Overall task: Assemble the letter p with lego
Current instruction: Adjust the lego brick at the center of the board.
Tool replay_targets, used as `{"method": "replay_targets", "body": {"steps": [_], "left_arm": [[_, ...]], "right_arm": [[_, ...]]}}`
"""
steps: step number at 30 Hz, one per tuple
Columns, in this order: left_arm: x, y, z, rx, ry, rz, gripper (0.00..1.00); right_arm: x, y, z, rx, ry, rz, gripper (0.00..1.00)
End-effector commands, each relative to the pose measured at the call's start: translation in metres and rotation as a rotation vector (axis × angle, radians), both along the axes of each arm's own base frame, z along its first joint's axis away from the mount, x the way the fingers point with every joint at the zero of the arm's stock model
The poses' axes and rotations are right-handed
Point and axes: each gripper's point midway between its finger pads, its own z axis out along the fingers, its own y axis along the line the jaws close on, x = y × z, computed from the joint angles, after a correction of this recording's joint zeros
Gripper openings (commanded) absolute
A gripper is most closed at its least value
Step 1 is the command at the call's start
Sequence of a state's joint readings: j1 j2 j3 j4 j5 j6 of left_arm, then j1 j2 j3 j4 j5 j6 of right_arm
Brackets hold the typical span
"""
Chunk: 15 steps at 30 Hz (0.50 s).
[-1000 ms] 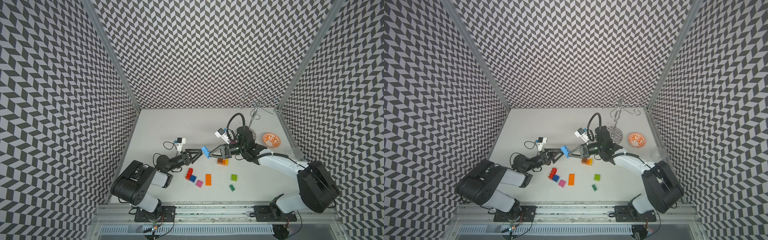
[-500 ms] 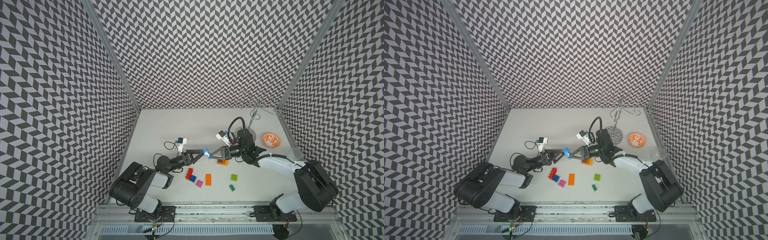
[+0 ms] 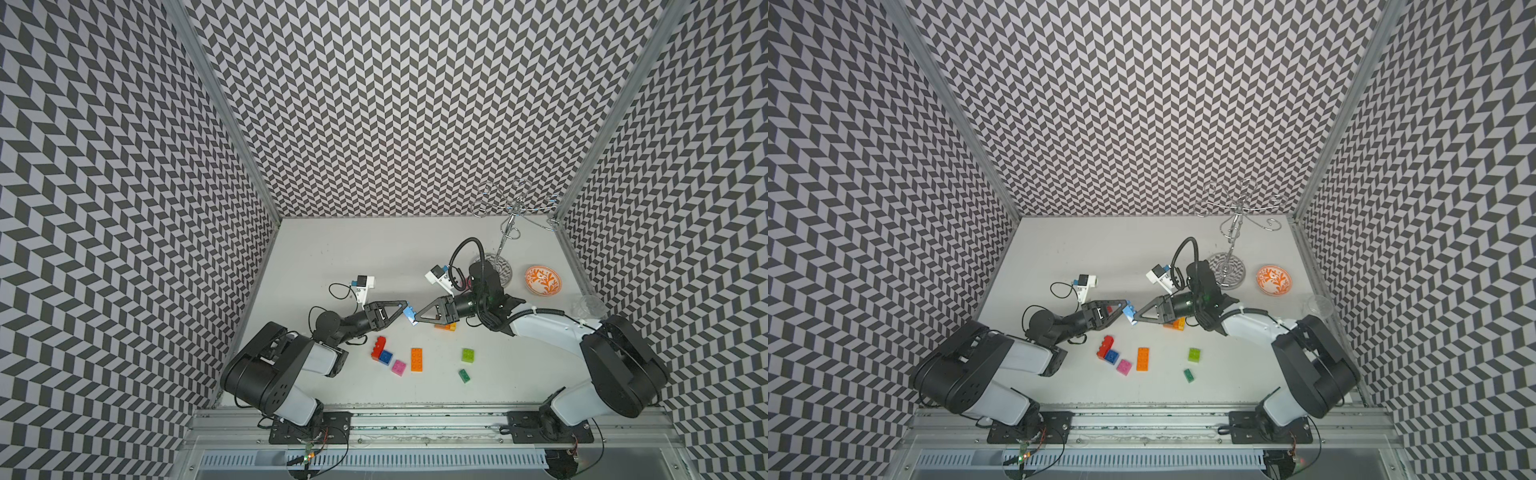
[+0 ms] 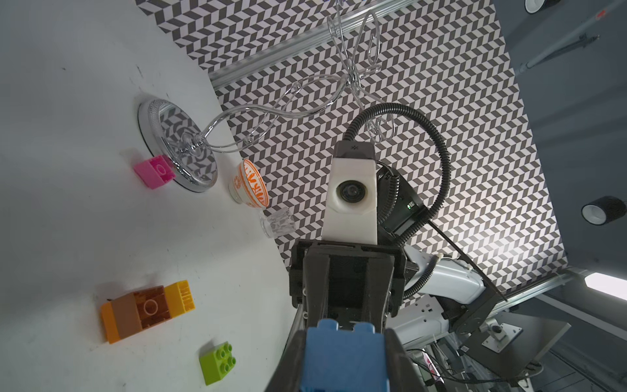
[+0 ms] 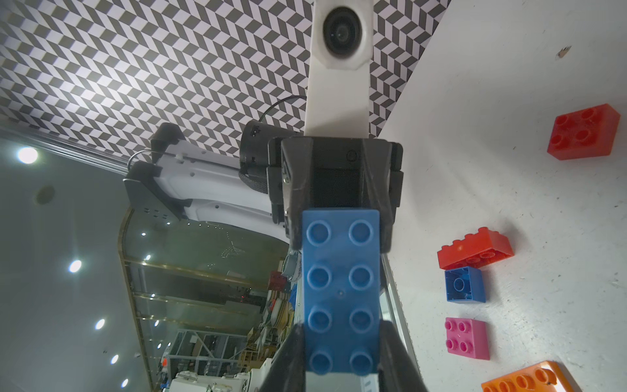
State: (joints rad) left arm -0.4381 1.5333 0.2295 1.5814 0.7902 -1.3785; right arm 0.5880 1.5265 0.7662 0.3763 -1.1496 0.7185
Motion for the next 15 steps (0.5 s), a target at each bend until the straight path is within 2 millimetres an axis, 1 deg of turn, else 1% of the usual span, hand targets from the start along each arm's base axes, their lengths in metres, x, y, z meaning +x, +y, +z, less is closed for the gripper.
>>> {"method": "replay_targets", "body": {"steps": [1,3,4,6,7,8,9,10,13,15], "left_arm": [[-0.019,0.007,0.046,-0.112,-0.243,0.003,0.25],[-0.014,0.007,0.040,-0.105,-0.211,0.018,0.23],[-0.010,0.006,0.033,-0.092,-0.181,0.025,0.20],[0.002,0.003,0.015,-0.043,-0.107,0.045,0.16],[0.008,0.002,0.004,-0.015,-0.067,0.058,0.16],[0.015,0.000,-0.011,0.029,-0.015,0.074,0.16],[0.020,0.000,-0.023,0.067,0.022,0.091,0.15],[0.027,0.000,-0.040,0.122,0.077,0.116,0.15],[0.043,0.007,-0.088,0.314,0.225,0.207,0.15],[0.052,0.015,-0.112,0.441,0.312,0.275,0.15]], "right_arm": [[0.007,0.003,-0.006,-0.003,-0.026,-0.030,0.20],[0.010,0.003,-0.009,-0.023,-0.038,-0.044,0.38],[0.013,0.002,-0.011,-0.040,-0.049,-0.059,0.45],[0.019,0.000,-0.015,-0.088,-0.084,-0.099,0.56],[0.022,-0.002,-0.017,-0.112,-0.101,-0.123,0.60],[0.027,-0.004,-0.021,-0.148,-0.124,-0.152,0.63],[0.029,-0.007,-0.024,-0.180,-0.137,-0.172,0.65],[0.032,-0.010,-0.026,-0.205,-0.160,-0.200,0.67],[0.037,-0.019,-0.030,-0.265,-0.213,-0.252,0.71],[0.038,-0.022,-0.030,-0.293,-0.251,-0.280,0.73]]}}
